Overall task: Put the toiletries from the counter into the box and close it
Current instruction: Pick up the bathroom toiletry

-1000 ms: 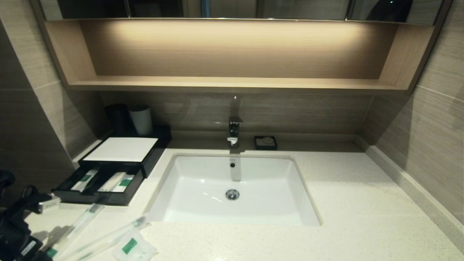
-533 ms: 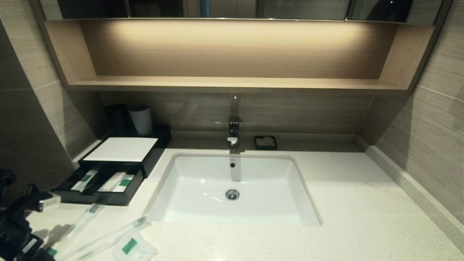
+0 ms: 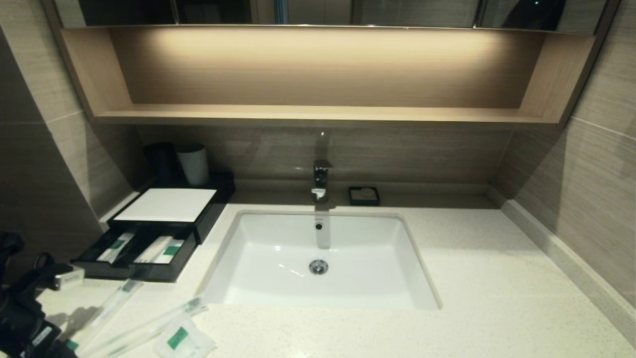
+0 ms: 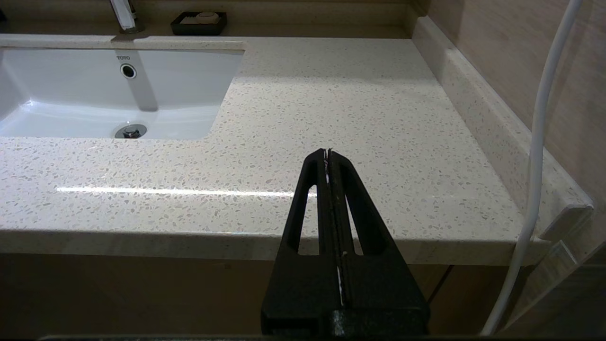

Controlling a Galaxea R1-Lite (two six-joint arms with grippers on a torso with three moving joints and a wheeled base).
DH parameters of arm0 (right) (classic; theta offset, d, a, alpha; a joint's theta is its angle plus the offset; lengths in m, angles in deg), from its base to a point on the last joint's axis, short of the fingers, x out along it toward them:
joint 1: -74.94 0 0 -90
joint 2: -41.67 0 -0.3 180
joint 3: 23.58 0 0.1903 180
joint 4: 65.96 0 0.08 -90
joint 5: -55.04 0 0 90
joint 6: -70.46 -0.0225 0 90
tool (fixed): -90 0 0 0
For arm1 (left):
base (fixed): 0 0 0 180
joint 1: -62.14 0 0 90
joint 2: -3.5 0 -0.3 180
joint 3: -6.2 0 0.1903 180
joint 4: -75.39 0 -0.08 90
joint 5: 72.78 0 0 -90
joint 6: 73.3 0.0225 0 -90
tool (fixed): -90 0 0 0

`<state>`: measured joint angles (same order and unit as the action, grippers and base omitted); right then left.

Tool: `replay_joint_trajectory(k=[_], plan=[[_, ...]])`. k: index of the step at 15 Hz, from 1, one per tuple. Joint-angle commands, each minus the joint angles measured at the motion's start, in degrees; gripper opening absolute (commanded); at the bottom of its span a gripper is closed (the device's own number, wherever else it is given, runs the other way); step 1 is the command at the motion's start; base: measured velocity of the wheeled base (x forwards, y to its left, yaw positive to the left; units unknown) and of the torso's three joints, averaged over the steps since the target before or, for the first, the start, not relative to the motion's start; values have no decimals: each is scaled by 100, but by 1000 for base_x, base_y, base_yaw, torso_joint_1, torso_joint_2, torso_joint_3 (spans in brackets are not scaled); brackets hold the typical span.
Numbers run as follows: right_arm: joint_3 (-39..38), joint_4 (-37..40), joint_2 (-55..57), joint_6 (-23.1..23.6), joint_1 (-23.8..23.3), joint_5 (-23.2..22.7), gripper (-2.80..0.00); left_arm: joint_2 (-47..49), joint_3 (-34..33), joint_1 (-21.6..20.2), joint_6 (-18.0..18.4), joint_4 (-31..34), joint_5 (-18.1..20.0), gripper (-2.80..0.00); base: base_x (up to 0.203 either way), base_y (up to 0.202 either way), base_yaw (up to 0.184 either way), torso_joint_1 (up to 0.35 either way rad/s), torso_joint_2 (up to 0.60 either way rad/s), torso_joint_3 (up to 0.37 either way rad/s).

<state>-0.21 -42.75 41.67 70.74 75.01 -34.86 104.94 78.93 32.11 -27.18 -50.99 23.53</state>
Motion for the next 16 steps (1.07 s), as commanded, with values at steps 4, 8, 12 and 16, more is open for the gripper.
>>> replay_joint_trajectory(k=[4,8,12,16], plan=[[0,-2,-9,-1,1,-1,-280,131,3,-2,29,-11,-6,-280,0,0,0,0,0,0],[-7,-2,-9,3,1,-1,-280,131,4,-2,29,-20,-6,-280,0,0,0,0,0,0],[-4,-2,-7,0,1,-1,-280,16,12,-2,33,20,2,-280,0,0,0,0,0,0],[-5,-2,-5,-1,1,-1,-280,-341,173,-7,20,341,3,-280,0,0,0,0,0,0]])
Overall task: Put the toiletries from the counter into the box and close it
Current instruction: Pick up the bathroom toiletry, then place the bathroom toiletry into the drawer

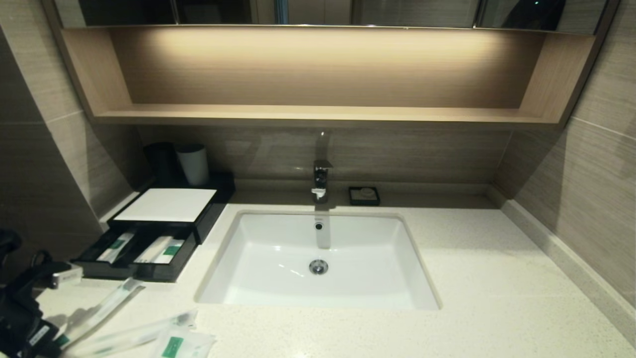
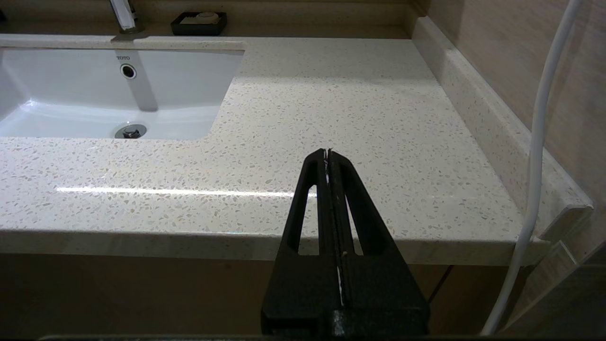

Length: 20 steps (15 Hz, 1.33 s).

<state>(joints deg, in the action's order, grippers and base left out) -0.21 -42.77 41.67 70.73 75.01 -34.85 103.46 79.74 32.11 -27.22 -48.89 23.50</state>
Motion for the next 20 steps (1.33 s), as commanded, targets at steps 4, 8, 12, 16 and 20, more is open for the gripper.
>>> replay_joint_trajectory(k=[4,8,12,16,20], plan=[[-9,1,-9,0,1,-2,-280,-468,631,-55,17,995,14,-280,0,0,0,0,0,0],[-9,1,-9,4,1,-2,-280,-645,713,-164,-3,1133,14,-280,0,0,0,0,0,0],[-9,1,-8,8,1,-2,-280,-664,958,-242,-592,1132,14,-280,0,0,0,0,0,0],[-2,1,-9,5,1,-2,-280,-579,1498,14,-1971,1366,20,-280,0,0,0,0,0,0],[-9,1,-9,8,1,-2,-280,-480,2414,529,-2702,2415,95,-280,0,0,0,0,0,0]])
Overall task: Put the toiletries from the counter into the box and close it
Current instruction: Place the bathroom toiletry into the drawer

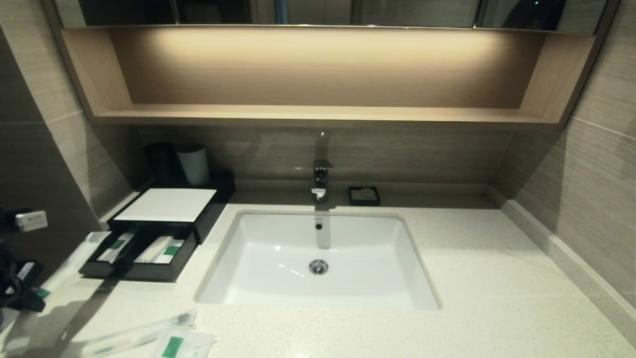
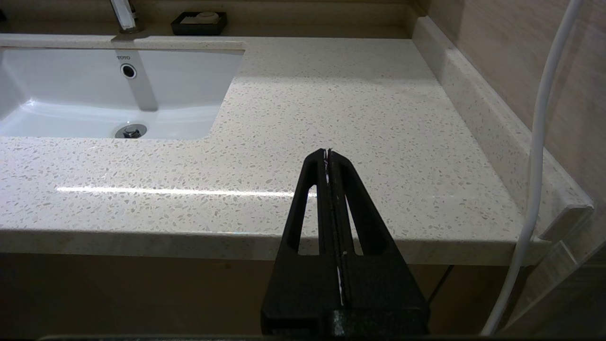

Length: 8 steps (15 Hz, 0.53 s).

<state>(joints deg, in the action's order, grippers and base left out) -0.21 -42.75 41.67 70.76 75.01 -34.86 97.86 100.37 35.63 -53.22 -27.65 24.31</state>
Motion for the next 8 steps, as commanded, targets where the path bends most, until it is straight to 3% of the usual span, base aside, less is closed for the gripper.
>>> replay_joint_trajectory(k=[1,8], plan=[[-7,-2,-9,3,1,-1,-280,136,613,244,-175,484,14,-280,0,0,0,0,0,0],[-8,-2,0,4,1,-1,-280,1121,2431,367,-369,1980,-58,-280,0,0,0,0,0,0]])
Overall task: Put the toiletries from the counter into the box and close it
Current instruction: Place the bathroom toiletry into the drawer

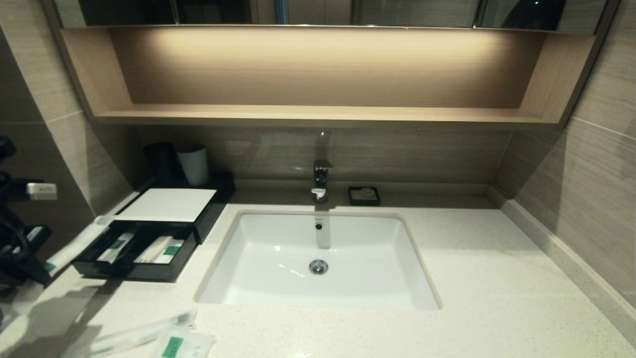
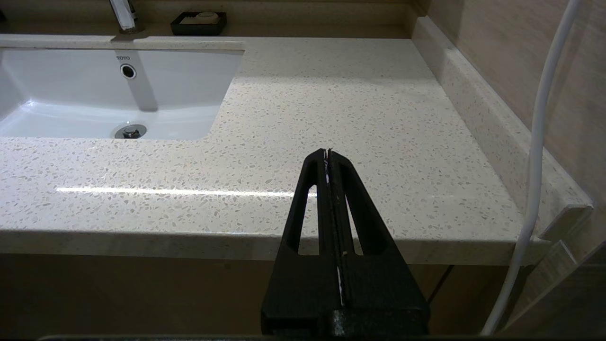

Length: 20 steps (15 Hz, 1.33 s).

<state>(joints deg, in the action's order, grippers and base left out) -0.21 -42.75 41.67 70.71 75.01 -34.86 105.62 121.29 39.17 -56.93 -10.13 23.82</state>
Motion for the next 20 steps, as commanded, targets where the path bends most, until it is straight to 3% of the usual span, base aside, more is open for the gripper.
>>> replay_joint_trajectory(k=[1,4,9,20], plan=[[-9,-2,-9,1,1,-1,-280,481,564,39,-4,446,-59,-280,0,0,0,0,0,0],[-9,-2,-9,8,1,-1,-280,851,1045,56,-11,843,-280,-280,0,0,0,0,0,0],[-9,-2,-9,8,1,-1,-280,1216,1147,46,-17,835,-691,-280,0,0,0,0,0,0],[-9,-2,-9,1,1,-1,-280,1812,1815,22,-11,869,-703,-280,0,0,0,0,0,0]])
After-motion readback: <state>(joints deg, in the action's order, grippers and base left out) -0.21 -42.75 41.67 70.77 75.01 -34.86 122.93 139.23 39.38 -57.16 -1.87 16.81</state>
